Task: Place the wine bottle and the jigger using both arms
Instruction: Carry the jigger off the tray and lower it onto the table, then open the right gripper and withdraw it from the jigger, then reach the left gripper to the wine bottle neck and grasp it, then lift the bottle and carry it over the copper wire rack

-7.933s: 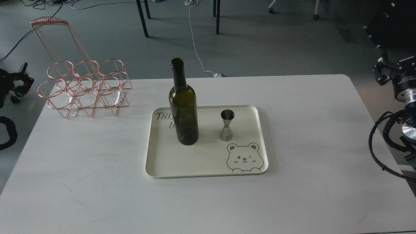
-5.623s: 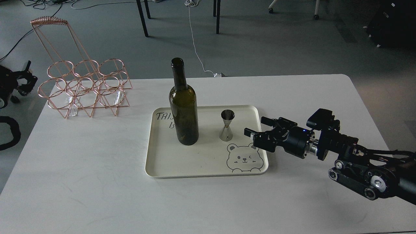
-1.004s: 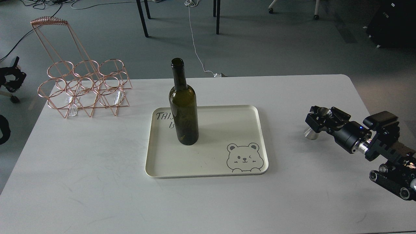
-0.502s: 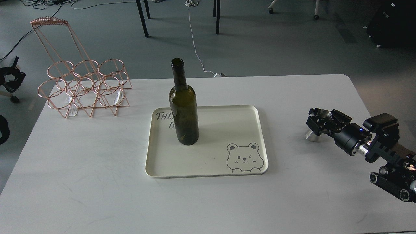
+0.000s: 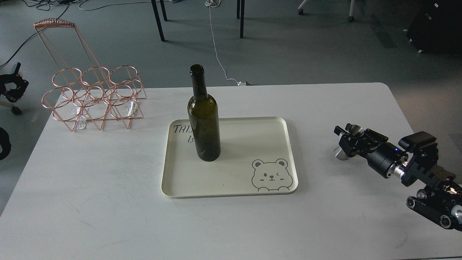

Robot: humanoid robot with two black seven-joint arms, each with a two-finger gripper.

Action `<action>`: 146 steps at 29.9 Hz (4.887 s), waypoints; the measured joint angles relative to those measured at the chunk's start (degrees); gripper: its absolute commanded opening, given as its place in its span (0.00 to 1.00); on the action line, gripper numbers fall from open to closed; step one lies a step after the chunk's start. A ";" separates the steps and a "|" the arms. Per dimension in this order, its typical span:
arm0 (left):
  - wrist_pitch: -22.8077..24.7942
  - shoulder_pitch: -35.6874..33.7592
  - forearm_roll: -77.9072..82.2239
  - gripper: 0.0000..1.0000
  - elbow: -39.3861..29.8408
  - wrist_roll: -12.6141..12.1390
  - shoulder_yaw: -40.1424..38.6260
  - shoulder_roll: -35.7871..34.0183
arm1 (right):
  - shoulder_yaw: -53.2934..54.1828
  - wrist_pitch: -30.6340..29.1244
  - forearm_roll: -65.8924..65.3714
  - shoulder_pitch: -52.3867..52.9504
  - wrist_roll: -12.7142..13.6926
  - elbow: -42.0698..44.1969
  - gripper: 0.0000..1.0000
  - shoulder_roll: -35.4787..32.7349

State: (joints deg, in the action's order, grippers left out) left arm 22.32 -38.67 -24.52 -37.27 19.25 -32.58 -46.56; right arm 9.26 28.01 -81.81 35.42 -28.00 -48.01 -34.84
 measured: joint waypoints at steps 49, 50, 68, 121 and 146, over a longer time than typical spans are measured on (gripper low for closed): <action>-3.63 -10.29 72.52 0.98 -55.55 -0.17 -0.14 -29.71 | 16.36 -31.21 68.53 20.81 0.01 13.46 0.96 6.75; -4.23 -10.43 77.39 0.98 -56.69 -0.17 -0.14 -28.77 | 16.69 -33.41 71.74 20.60 0.01 14.37 0.96 6.87; -12.74 -9.23 122.39 0.98 -58.00 -0.58 2.79 -8.98 | 16.76 -47.97 87.26 19.52 0.01 25.12 0.96 7.34; -18.18 -9.71 126.17 0.19 -49.61 0.26 1.12 -1.76 | 16.67 -47.74 87.17 20.23 0.00 25.16 0.96 6.97; -16.69 -17.02 120.79 0.17 -34.52 1.22 -0.72 -16.52 | 16.69 -47.89 87.17 20.71 0.00 25.06 0.96 7.14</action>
State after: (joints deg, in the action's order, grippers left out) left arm 5.63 -55.69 96.27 -71.79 20.47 -33.30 -63.08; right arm 25.95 -19.88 5.36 56.13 -28.00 -22.94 -27.70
